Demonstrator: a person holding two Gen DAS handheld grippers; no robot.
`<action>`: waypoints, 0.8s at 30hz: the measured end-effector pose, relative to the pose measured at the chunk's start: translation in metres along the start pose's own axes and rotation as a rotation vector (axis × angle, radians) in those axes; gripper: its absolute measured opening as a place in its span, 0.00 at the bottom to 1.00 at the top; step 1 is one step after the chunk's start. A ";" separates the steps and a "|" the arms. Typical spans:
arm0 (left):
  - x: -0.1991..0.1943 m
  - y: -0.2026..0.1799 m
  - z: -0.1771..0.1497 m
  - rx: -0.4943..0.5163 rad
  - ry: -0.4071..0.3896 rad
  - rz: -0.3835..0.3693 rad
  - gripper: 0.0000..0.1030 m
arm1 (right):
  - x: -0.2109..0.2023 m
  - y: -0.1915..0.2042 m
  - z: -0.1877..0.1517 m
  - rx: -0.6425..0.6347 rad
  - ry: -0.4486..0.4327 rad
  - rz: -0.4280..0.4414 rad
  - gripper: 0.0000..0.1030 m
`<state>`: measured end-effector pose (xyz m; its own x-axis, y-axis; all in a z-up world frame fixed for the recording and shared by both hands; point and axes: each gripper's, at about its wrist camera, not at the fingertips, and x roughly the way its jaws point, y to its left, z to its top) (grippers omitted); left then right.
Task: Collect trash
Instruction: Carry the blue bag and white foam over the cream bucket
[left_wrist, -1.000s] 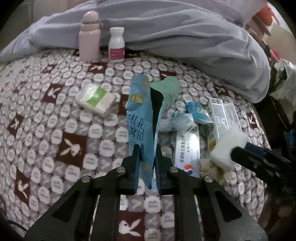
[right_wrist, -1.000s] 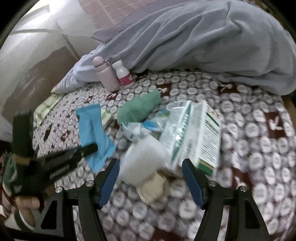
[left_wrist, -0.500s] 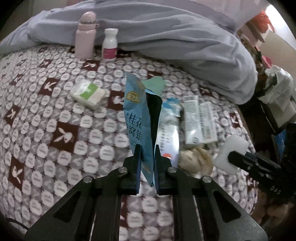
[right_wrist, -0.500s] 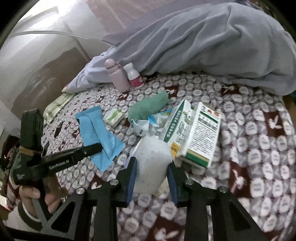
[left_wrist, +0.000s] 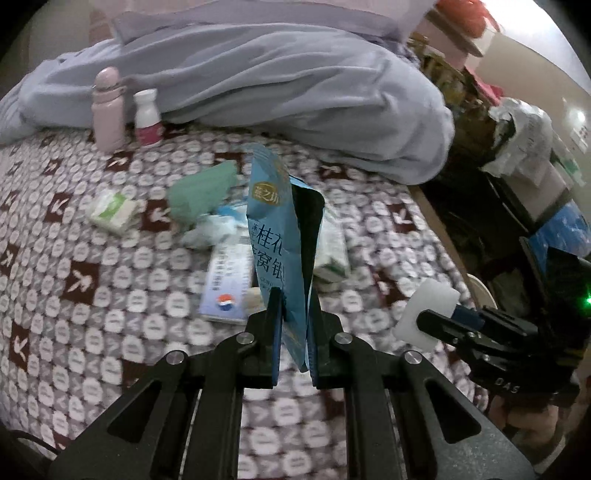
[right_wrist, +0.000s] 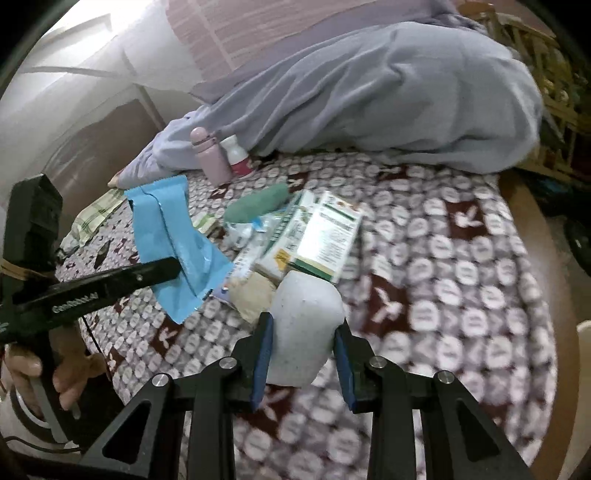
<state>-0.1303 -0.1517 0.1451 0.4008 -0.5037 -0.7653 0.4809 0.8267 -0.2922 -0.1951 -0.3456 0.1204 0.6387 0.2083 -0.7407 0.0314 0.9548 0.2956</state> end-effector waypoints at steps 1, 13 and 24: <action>0.000 -0.005 0.001 0.009 0.000 -0.005 0.09 | -0.003 -0.002 -0.001 0.002 -0.002 -0.006 0.30; 0.020 -0.076 -0.001 0.110 0.023 -0.046 0.09 | -0.045 -0.052 -0.018 0.056 -0.035 -0.118 0.30; 0.042 -0.118 -0.006 0.169 0.066 -0.084 0.09 | -0.064 -0.082 -0.030 0.097 -0.046 -0.177 0.30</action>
<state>-0.1748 -0.2685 0.1440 0.3046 -0.5469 -0.7798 0.6367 0.7258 -0.2604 -0.2619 -0.4313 0.1252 0.6507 0.0267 -0.7588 0.2192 0.9502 0.2215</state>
